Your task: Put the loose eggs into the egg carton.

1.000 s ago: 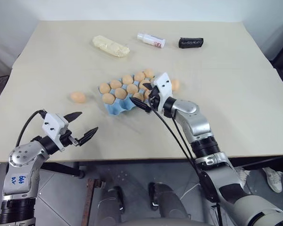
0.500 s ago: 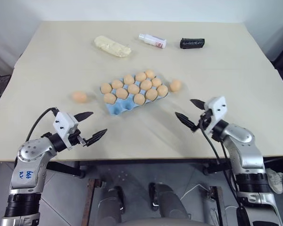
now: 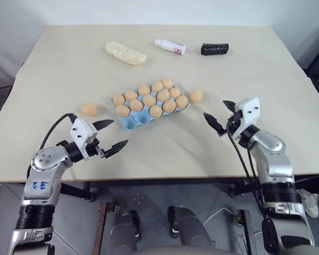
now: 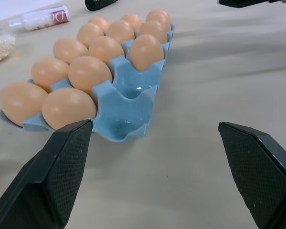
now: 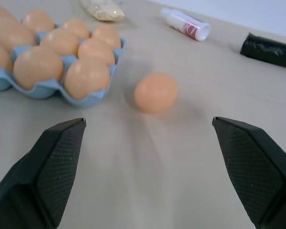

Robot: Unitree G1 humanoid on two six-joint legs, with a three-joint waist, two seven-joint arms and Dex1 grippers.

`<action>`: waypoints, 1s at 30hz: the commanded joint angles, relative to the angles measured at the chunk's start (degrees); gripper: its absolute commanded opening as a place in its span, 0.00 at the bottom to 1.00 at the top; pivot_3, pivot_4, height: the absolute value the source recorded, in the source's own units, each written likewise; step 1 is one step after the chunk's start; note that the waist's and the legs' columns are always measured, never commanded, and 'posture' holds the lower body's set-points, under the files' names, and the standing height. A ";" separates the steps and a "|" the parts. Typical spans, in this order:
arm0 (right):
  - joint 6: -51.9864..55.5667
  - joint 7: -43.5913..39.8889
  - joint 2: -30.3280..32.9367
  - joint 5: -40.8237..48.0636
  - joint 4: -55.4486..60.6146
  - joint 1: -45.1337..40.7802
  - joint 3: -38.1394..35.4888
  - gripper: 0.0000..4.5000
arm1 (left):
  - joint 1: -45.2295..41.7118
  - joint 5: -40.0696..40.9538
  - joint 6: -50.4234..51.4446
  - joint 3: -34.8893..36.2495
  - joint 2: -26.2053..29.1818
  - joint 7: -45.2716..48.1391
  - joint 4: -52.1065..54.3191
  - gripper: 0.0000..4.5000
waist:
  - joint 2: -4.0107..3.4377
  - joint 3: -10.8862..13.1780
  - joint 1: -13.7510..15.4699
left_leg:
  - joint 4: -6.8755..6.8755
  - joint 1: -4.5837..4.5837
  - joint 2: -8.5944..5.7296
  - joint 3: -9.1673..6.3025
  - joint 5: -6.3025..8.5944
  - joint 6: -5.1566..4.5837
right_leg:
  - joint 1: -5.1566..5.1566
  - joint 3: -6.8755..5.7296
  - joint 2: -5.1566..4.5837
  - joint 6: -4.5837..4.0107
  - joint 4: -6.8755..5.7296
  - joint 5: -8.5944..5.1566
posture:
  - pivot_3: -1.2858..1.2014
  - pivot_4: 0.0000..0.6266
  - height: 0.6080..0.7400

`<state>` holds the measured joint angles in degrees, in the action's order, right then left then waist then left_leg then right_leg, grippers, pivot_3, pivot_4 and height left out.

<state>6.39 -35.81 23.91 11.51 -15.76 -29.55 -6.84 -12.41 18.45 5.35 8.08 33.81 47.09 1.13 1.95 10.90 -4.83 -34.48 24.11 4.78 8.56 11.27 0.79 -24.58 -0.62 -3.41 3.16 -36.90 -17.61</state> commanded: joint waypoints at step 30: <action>-0.20 20.91 -12.43 -4.73 -52.91 -38.53 -1.70 0.99 | 5.18 1.88 0.68 3.88 -0.60 -4.77 6.51 1.00 | -0.06 0.04 -1.03 | -0.01 0.11 0.07 0.05 -0.01 -0.04 | -0.13 0.02 0.01 -0.05 -0.12 -0.06 | 0.52 0.24 1.00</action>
<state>7.18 -14.56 11.61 6.60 -69.24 -67.24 -7.69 -7.09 19.30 6.33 10.77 33.15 42.55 5.98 1.90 10.94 -5.86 -34.49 24.22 4.85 8.61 11.26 0.75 -24.71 -0.60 -3.39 3.10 -37.01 -17.67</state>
